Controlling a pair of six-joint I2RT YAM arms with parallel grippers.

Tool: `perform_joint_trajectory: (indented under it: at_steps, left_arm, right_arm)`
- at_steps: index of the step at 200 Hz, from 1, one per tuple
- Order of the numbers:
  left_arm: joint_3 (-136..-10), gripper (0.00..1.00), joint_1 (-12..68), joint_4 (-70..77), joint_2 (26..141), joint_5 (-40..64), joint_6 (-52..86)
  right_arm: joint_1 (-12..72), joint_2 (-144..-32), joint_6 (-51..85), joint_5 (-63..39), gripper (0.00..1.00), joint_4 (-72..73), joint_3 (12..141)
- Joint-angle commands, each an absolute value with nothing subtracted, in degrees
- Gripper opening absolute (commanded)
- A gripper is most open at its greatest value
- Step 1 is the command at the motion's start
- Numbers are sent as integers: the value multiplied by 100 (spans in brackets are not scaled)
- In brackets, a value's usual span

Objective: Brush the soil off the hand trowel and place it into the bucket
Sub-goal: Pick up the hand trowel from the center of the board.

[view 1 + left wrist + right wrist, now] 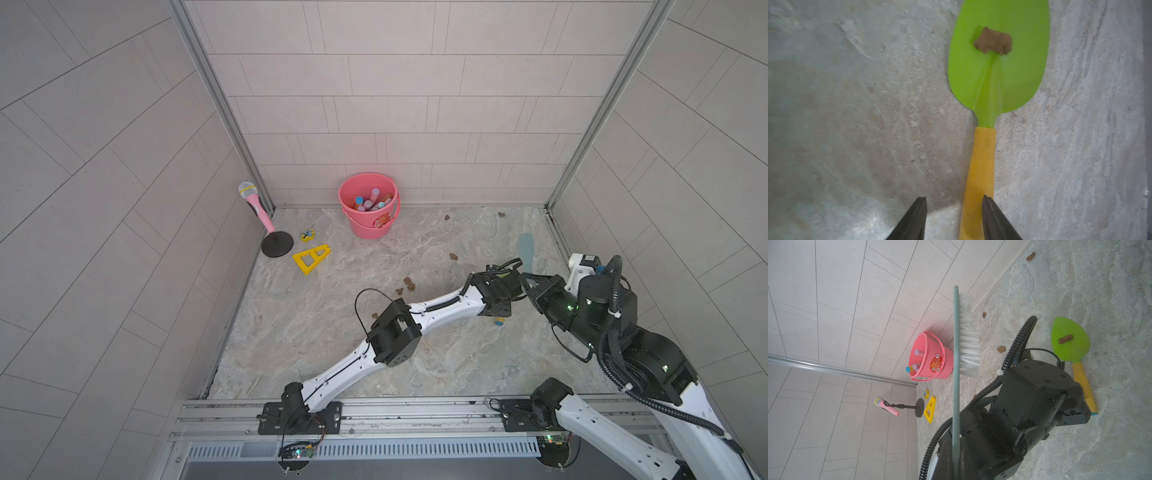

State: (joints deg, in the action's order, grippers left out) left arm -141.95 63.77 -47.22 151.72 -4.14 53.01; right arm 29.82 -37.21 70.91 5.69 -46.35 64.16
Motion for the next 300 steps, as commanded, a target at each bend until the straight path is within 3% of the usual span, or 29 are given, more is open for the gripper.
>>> perform_joint_trajectory:
  at_steps: [1, 59, 122, 173, 242, 279, 300]
  left_arm:
    - [-13919, 50, 6357, -4809, 14790, -445, 4874]
    - [-13829, 68, 6389, -3994, 14883, 105, 4478]
    - [-14307, 68, 6494, -5084, 15296, -392, 3944]
    - [-13994, 52, 6531, -5400, 15226, -251, 3819]
    - [-13261, 19, 6400, -4640, 14726, 619, 3721]
    - [-12234, 2, 6295, -4128, 13970, 729, 3667]
    - [-11554, 0, 6193, -4046, 13383, 818, 3648]
  right_arm:
    - [2971, -3665, 6973, 660, 0, -4693, 6462]
    - [2971, -3456, 6867, 703, 0, -4784, 6479]
    - [2971, -3360, 6917, 722, 0, -4816, 6376]
    - [2971, -3308, 6943, 790, 0, -4855, 6370]
    - [2971, -3219, 6872, 875, 0, -4981, 6462]
    - [2971, -3130, 6745, 1008, 0, -5045, 6512]
    - [2971, -3165, 6595, 980, 0, -5036, 6580]
